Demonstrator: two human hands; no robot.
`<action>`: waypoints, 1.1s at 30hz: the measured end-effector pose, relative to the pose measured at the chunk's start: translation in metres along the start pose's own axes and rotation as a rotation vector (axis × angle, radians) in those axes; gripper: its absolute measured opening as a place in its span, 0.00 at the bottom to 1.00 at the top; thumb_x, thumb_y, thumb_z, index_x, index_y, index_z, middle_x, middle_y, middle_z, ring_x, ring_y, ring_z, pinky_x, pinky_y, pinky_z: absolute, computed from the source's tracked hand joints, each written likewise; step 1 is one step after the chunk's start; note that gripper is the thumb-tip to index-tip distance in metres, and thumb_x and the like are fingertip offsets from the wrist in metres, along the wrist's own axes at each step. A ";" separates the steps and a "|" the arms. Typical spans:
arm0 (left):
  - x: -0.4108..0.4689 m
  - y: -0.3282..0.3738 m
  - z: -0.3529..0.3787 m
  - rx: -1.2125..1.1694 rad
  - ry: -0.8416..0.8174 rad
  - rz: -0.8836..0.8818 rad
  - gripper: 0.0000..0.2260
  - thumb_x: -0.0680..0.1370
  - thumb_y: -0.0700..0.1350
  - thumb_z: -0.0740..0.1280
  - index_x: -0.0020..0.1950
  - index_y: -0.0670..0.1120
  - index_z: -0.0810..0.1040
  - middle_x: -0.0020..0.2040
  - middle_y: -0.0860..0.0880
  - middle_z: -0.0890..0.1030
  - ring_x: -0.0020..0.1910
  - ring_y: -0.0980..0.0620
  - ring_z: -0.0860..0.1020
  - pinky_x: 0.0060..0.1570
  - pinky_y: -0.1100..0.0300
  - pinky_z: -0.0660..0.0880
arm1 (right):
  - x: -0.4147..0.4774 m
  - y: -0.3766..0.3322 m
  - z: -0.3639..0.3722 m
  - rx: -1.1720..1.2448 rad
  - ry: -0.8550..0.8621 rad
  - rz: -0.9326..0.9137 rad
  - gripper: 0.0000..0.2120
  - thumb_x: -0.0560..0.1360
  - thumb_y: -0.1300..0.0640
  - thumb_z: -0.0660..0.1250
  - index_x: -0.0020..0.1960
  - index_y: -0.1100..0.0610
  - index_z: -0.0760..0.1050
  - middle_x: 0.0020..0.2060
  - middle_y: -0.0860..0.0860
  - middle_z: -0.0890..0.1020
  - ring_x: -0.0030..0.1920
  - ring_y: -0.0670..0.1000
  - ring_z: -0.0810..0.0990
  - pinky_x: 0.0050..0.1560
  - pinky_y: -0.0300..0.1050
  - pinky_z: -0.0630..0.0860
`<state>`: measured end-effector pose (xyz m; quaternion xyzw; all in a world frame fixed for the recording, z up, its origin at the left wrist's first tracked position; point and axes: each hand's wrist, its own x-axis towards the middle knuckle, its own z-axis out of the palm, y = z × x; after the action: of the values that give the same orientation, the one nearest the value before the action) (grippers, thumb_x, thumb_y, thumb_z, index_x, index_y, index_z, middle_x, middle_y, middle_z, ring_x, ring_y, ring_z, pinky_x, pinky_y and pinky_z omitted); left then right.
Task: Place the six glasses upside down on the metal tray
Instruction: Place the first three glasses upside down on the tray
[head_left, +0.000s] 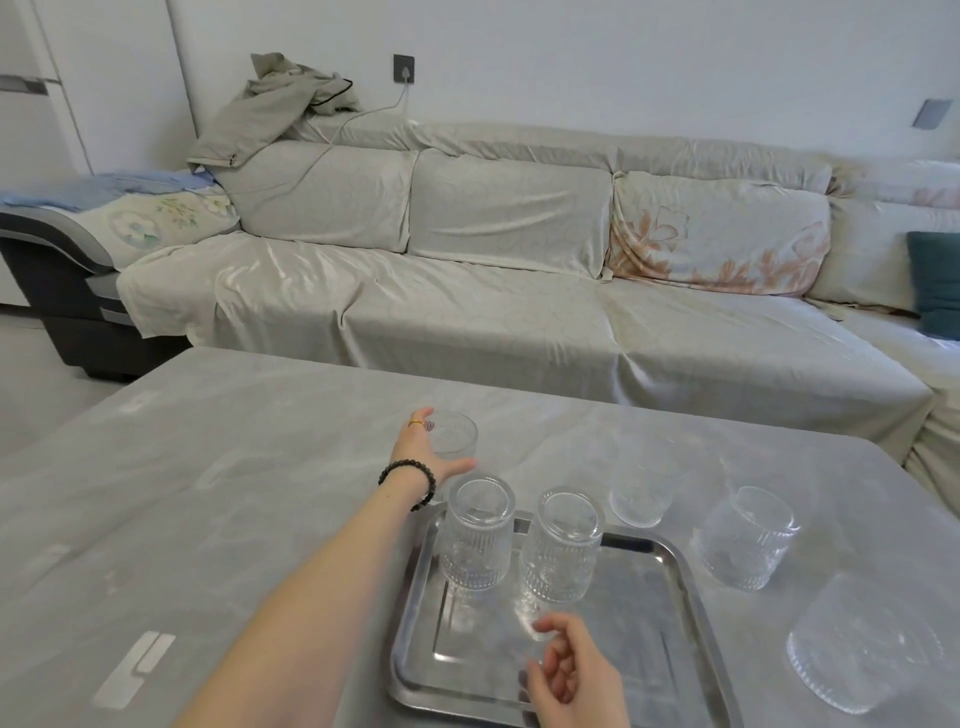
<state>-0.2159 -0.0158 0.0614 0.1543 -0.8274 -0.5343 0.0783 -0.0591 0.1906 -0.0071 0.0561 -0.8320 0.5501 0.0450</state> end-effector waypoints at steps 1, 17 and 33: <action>0.000 -0.001 0.000 0.002 0.030 0.004 0.42 0.61 0.42 0.78 0.69 0.44 0.59 0.67 0.43 0.68 0.64 0.44 0.69 0.67 0.53 0.65 | 0.001 0.000 0.000 -0.001 -0.012 -0.004 0.19 0.58 0.59 0.64 0.43 0.39 0.70 0.22 0.42 0.72 0.20 0.43 0.64 0.25 0.29 0.65; -0.163 0.002 -0.048 -1.087 0.023 -0.530 0.21 0.72 0.61 0.61 0.45 0.43 0.75 0.41 0.46 0.77 0.38 0.49 0.74 0.38 0.57 0.71 | -0.017 -0.045 -0.009 0.118 -0.187 -0.066 0.32 0.56 0.46 0.77 0.57 0.43 0.68 0.46 0.48 0.78 0.42 0.43 0.76 0.44 0.36 0.75; -0.227 0.034 0.092 -0.121 -0.441 -0.112 0.23 0.78 0.52 0.57 0.71 0.46 0.59 0.71 0.48 0.66 0.68 0.50 0.67 0.68 0.53 0.66 | -0.004 -0.046 -0.115 0.070 0.178 0.061 0.38 0.57 0.60 0.80 0.61 0.55 0.64 0.54 0.49 0.73 0.56 0.49 0.72 0.55 0.40 0.66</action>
<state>-0.0356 0.1530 0.0615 0.0742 -0.7810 -0.6074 -0.1251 -0.0467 0.2786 0.0796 -0.0171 -0.8064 0.5826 0.1001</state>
